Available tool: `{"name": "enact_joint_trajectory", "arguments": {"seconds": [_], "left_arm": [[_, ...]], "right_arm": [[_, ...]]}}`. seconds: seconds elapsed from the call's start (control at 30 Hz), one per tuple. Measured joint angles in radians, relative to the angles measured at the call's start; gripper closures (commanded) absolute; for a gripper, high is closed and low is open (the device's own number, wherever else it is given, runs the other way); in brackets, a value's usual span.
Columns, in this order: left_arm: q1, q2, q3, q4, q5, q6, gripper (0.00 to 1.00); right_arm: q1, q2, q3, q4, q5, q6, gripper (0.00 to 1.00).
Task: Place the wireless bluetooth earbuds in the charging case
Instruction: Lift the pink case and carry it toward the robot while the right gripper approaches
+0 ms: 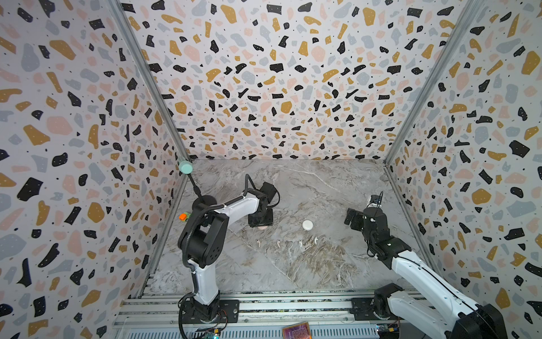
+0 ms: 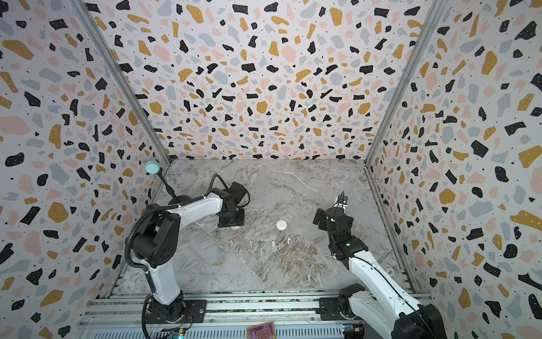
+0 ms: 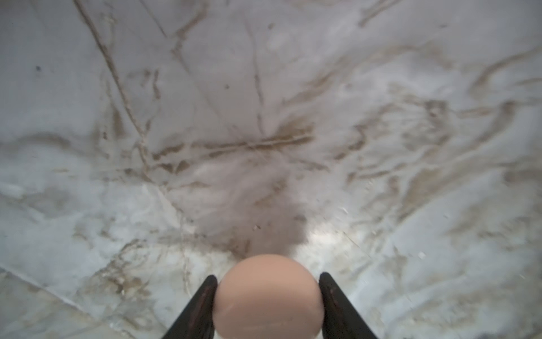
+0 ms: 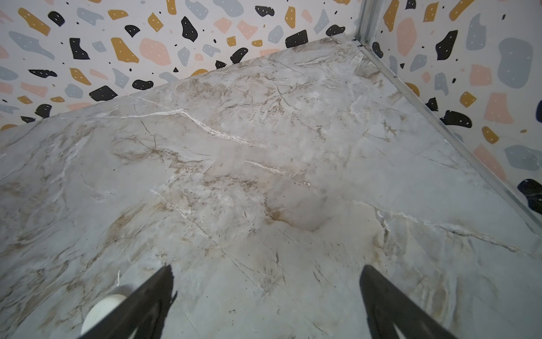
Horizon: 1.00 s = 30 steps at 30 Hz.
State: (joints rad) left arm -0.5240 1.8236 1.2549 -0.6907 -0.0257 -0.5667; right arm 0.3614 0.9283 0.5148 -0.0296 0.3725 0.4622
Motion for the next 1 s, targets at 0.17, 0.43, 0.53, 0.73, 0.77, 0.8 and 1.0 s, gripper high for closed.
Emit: {"name": "enact_joint_trajectory", "arguments": {"seconds": [0.17,0.43,0.53,0.73,0.77,0.8,1.0], "left_arm": [[-0.043,-0.227,-0.156,0.151,0.01,0.044,1.0],[-0.158,-0.476,-0.307,0.338,-0.175,0.216,1.0],[-0.262,-0.574,-0.399,0.431,-0.291,0.296,1.0],[-0.409,-0.717,-0.527,0.541,-0.41,0.448,1.0],[-0.42,-0.739,-0.546,0.558,-0.415,0.471,1.0],[-0.433,-0.767,-0.568,0.576,-0.419,0.497,1.0],[-0.545,-0.904,-0.679,0.653,-0.428,0.666,1.0]], "right_arm": [[0.001,0.01,0.0,0.008,-0.041,-0.008,0.0],[0.004,0.005,-0.016,0.072,-0.164,-0.042,0.0],[0.005,0.004,-0.021,0.08,-0.196,-0.05,0.0],[0.014,-0.01,-0.02,0.078,-0.233,-0.055,0.0],[0.019,-0.011,-0.018,0.072,-0.245,-0.055,0.01],[0.024,-0.013,-0.012,0.057,-0.257,-0.054,0.0],[0.037,-0.027,0.074,-0.029,-0.386,-0.035,0.0]]}}
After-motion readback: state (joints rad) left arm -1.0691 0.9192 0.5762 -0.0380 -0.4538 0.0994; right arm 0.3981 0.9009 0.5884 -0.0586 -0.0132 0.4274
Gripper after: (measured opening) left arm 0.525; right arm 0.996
